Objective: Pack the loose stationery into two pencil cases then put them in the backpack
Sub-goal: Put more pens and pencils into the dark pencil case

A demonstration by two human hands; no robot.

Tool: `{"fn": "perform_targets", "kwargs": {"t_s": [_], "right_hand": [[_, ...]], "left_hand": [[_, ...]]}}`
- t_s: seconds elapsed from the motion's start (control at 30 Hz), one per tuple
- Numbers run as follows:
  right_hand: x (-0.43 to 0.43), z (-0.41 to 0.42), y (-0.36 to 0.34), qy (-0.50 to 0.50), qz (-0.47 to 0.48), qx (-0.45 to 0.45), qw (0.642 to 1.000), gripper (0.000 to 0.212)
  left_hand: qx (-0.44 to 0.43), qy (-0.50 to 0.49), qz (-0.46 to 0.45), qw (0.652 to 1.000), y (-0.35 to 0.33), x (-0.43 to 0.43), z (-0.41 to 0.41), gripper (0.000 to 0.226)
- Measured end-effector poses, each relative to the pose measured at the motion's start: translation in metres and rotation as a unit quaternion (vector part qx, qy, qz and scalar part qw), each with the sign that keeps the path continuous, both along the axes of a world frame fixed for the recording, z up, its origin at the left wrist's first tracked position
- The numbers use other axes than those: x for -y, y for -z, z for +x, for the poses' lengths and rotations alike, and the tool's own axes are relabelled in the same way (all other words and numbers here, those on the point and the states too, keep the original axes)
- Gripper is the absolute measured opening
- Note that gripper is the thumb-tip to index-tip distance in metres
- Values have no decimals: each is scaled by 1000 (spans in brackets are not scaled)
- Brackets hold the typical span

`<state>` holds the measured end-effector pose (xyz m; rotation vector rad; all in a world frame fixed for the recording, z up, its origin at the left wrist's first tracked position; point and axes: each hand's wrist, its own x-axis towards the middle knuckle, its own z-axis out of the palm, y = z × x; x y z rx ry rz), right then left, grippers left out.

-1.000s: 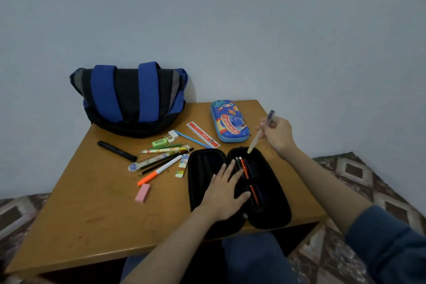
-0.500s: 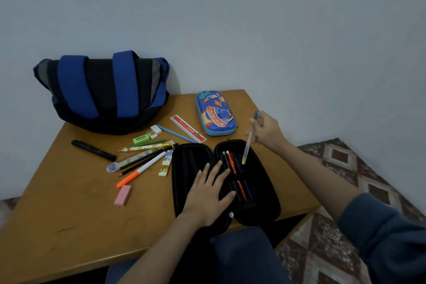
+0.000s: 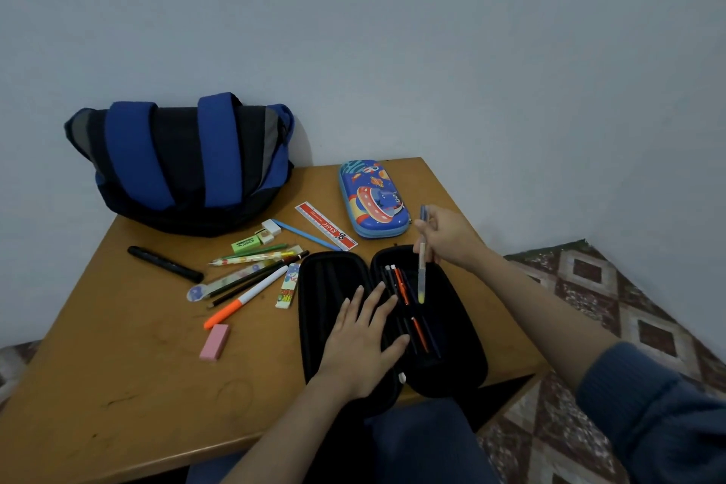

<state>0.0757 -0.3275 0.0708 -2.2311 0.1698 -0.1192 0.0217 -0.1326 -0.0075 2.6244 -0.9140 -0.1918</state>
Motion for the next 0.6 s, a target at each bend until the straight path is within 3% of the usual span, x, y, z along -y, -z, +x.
{"fn": "perform_targets", "kwargs": {"t_s": [0.47,0.6], "right_hand": [[3,23,10,30,16,-118,992,27],[-1,30,8,13,8,-150,989,17]], "left_hand": [[10,-13,10,1000,-3,2,-2,90],[9,-15,12,1000,-3,2,-3,90]]}}
